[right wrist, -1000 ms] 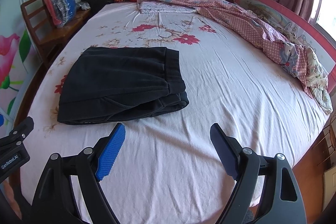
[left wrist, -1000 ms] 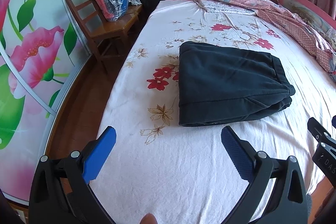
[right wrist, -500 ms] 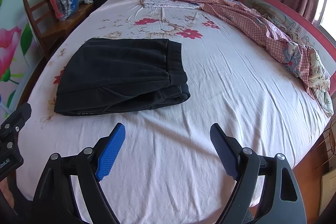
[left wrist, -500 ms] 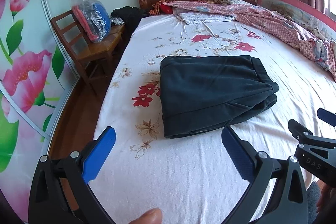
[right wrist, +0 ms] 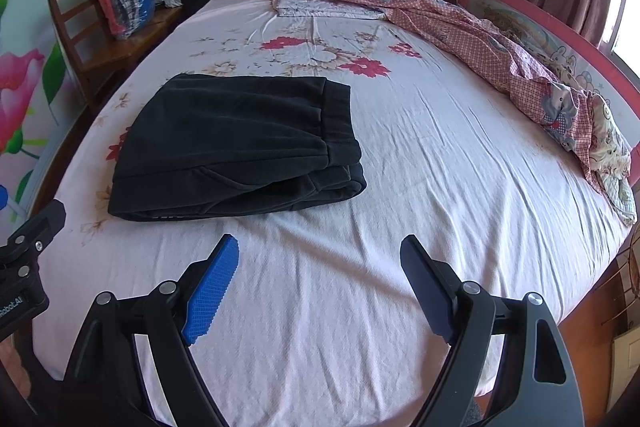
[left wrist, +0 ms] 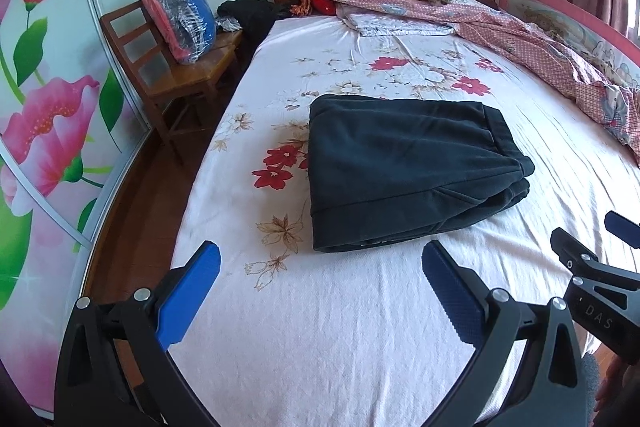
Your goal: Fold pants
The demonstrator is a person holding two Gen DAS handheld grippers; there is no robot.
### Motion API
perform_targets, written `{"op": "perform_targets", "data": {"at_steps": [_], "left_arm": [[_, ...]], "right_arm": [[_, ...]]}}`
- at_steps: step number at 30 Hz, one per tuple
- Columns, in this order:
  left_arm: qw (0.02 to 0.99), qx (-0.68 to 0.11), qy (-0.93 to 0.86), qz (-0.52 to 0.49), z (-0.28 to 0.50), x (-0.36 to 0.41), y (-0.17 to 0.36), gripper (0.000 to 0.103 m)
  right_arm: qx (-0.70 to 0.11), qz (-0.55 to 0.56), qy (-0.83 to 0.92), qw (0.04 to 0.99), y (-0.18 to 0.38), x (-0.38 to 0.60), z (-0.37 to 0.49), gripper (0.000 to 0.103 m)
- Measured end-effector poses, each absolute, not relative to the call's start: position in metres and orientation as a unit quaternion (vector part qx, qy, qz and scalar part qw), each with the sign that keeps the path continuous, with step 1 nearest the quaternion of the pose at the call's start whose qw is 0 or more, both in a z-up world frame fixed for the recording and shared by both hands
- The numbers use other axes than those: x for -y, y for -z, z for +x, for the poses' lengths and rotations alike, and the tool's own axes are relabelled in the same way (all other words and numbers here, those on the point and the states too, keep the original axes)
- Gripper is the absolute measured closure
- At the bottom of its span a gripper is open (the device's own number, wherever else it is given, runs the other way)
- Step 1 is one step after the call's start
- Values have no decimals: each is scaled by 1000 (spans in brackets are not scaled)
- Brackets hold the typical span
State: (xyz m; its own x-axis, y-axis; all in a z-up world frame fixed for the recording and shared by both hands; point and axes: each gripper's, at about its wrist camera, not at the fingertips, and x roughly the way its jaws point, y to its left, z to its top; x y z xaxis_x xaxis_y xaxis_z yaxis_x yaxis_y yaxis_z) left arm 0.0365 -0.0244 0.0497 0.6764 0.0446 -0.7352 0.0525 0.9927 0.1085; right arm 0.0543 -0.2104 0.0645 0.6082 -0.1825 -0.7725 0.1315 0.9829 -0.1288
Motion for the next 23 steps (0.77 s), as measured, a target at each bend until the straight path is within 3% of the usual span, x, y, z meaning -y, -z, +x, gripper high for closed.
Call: {"op": "perform_targets", "data": {"at_steps": [19,23], "left_arm": [[907,-420,-10,19,44,12,-44,2],[904,-423,-27,55,44,17,-41,2]], "right_arm": [[-436,-21,92,895,-66,211,57,21],[-439,-15,91,894,-66,212,57,21]]}}
